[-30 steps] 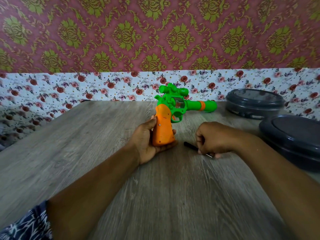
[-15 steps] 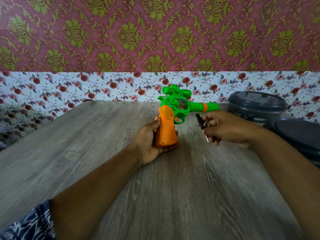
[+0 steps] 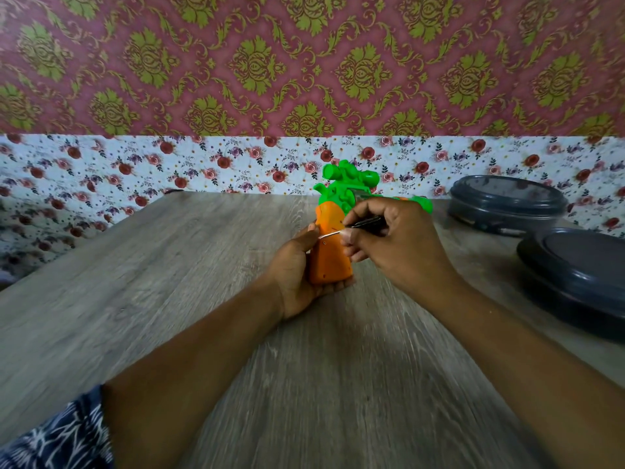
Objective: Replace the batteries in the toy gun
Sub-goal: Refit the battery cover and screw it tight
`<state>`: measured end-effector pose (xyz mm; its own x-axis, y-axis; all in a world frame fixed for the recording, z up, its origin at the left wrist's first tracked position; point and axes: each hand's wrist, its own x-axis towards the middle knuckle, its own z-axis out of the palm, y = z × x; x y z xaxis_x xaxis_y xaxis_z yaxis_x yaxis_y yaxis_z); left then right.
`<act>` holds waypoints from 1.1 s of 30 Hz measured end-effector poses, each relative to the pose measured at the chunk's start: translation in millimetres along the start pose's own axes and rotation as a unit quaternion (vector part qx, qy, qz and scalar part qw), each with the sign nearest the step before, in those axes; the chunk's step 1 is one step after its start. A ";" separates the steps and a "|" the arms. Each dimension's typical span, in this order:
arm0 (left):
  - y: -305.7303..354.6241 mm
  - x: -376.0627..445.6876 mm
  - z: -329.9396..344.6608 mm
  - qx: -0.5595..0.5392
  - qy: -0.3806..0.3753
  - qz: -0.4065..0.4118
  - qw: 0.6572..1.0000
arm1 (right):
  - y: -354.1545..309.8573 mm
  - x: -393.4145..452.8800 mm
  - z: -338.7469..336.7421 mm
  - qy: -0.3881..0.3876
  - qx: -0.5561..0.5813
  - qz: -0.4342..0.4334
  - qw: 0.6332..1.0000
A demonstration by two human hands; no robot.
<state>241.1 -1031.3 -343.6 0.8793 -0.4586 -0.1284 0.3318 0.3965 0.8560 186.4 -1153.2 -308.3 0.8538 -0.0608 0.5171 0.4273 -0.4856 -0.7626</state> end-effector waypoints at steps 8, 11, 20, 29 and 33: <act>-0.9 2.7 -1.9 0.001 0.001 -0.002 1.000 | -6.0 -1.9 -2.1 -0.011 -0.113 -0.056 0.992; -0.8 3.8 -3.4 0.001 0.000 -0.005 1.000 | -6.5 -1.9 -4.6 -0.003 -0.120 -0.067 0.991; -0.4 2.1 -3.0 -0.003 -0.004 -0.007 1.000 | -5.4 -2.3 -5.5 -0.012 -0.123 -0.073 0.990; -0.7 0.7 -3.8 -0.006 -0.002 -0.005 1.000 | -5.8 -2.8 -5.7 -0.030 -0.150 -0.086 0.984; -0.5 1.5 -4.1 -0.001 0.001 -0.003 1.000 | -7.6 -3.1 -6.6 -0.033 -0.156 -0.092 0.983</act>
<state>243.6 -1028.9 -346.3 0.8781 -0.4593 -0.1338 0.3374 0.3963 0.8539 178.5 -1155.1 -301.6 0.7925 0.1046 0.6008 0.4729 -0.7275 -0.4971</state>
